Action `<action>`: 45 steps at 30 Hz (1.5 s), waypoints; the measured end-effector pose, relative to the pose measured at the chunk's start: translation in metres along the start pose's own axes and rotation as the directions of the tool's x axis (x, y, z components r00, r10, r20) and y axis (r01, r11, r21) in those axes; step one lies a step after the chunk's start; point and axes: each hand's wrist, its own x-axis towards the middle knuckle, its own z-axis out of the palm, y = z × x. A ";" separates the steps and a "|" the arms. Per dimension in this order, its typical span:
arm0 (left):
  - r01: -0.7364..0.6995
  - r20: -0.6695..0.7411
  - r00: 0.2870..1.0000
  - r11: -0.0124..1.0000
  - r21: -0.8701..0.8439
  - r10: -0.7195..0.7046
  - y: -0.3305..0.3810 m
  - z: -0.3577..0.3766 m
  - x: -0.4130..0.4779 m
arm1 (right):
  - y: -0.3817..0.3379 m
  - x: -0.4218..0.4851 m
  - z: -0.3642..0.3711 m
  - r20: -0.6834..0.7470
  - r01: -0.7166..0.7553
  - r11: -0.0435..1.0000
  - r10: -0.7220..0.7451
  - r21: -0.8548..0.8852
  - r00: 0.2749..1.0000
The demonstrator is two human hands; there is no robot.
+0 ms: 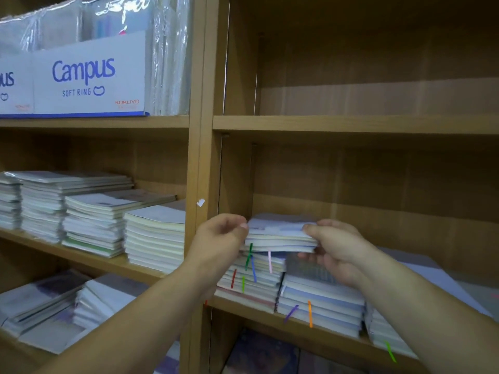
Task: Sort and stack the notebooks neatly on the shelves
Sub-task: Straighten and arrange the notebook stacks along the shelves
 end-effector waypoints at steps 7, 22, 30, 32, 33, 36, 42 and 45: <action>-0.060 0.032 0.998 0.997 0.046 0.059 0.011 0.044 -0.012 | -0.029 -0.024 -0.052 -0.084 0.031 0.998 -0.035 -0.052 0.996; -0.530 0.437 0.842 0.338 0.778 0.315 -0.027 0.016 -0.012 | -0.008 -0.020 -0.071 -0.116 0.016 0.909 -0.071 -0.416 0.991; -0.590 0.504 0.787 0.197 0.783 0.354 -0.024 0.031 -0.010 | -0.023 -0.028 -0.080 0.105 0.144 0.200 -0.193 -0.969 0.976; -0.679 0.590 0.726 0.237 0.695 0.353 -0.021 0.038 -0.010 | -0.021 -0.026 -0.083 0.128 0.168 0.187 -0.210 -0.968 0.969; -0.716 0.627 0.696 0.267 0.645 0.350 -0.021 0.041 -0.008 | -0.023 -0.027 -0.086 0.131 0.169 0.151 -0.235 -0.974 0.963; -0.753 0.670 0.658 0.293 0.589 0.344 -0.025 0.048 -0.001 | -0.032 -0.030 -0.098 0.186 0.220 0.123 -0.244 -0.968 0.952; -0.726 0.607 0.684 0.299 0.619 0.404 -0.030 0.056 0.008 | -0.021 -0.041 -0.125 0.338 0.339 0.241 -0.046 -0.909 0.940; -0.728 0.613 0.681 0.280 0.625 0.401 -0.033 0.056 0.009 | -0.008 -0.035 -0.129 0.325 0.358 0.239 -0.164 -0.903 0.931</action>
